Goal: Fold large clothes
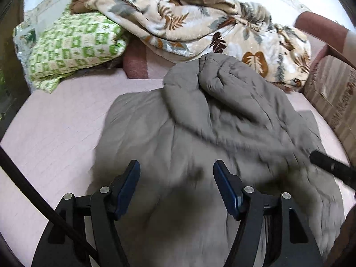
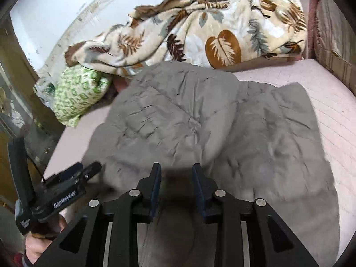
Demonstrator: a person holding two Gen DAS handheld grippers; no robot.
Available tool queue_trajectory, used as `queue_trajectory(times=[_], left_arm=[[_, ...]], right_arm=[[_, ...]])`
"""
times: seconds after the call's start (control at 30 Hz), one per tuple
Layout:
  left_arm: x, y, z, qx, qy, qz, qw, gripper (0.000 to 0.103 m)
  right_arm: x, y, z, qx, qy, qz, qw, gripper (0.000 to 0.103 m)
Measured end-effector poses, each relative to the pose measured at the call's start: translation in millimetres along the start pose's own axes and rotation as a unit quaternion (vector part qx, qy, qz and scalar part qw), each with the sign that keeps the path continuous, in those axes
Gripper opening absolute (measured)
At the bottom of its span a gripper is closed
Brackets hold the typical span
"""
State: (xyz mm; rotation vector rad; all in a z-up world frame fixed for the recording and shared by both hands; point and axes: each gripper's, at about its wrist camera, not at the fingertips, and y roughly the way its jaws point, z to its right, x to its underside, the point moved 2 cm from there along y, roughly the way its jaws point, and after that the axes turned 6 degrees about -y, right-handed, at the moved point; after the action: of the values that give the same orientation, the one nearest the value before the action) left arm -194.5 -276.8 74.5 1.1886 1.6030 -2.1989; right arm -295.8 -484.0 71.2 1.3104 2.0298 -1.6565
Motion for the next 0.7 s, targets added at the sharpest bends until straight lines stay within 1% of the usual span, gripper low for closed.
queue_trajectory(times=[0.03,0.13,0.17,0.23,0.33,0.43,0.5,0.6,0.7], left_arm=[[11.1,-14.9,-3.8,-0.001,0.006,0.003,1.0,0.068],[40.7,-48.4,-15.4,-0.006,0.011,0.005,0.9999,0.068],[53.0,-59.7,-19.6,-0.007,0.013,0.005,0.9999,0.068],[81.7,-83.0,-27.9,-0.014,0.015,0.008,0.9998,0.068],[120.9,-101.7,-33.1,-0.02,0.004,-0.001,0.9998,0.068],[154.2,-113.3,-29.8,-0.034,0.012,0.004,0.9993,0.068],[174.3,-119.8,-27.2,-0.035,0.015,0.002,0.9993,0.068],[191.4,-122.9,-25.4,-0.04,0.018,-0.001,0.9991,0.068],[203.5,-115.6,-29.1,-0.051,0.02,-0.013,0.9984,0.068]], right_arm=[[4.7,-7.5,-1.7,-0.005,0.003,0.001,1.0,0.033],[36.0,-40.5,-11.5,-0.023,0.003,-0.004,1.0,0.036],[54.4,-55.7,-15.0,-0.026,0.0,-0.004,1.0,0.036],[80.2,-73.8,-16.2,-0.026,-0.007,-0.009,1.0,0.038],[128.5,-102.8,-17.3,-0.016,-0.011,-0.017,1.0,0.038],[159.3,-121.4,-19.2,0.002,-0.013,-0.015,1.0,0.038],[177.1,-133.6,-23.6,0.023,-0.024,-0.004,0.999,0.038],[195.5,-140.8,-29.8,0.044,-0.038,0.001,0.998,0.038],[208.9,-134.3,-31.9,0.055,-0.037,-0.017,0.998,0.038]])
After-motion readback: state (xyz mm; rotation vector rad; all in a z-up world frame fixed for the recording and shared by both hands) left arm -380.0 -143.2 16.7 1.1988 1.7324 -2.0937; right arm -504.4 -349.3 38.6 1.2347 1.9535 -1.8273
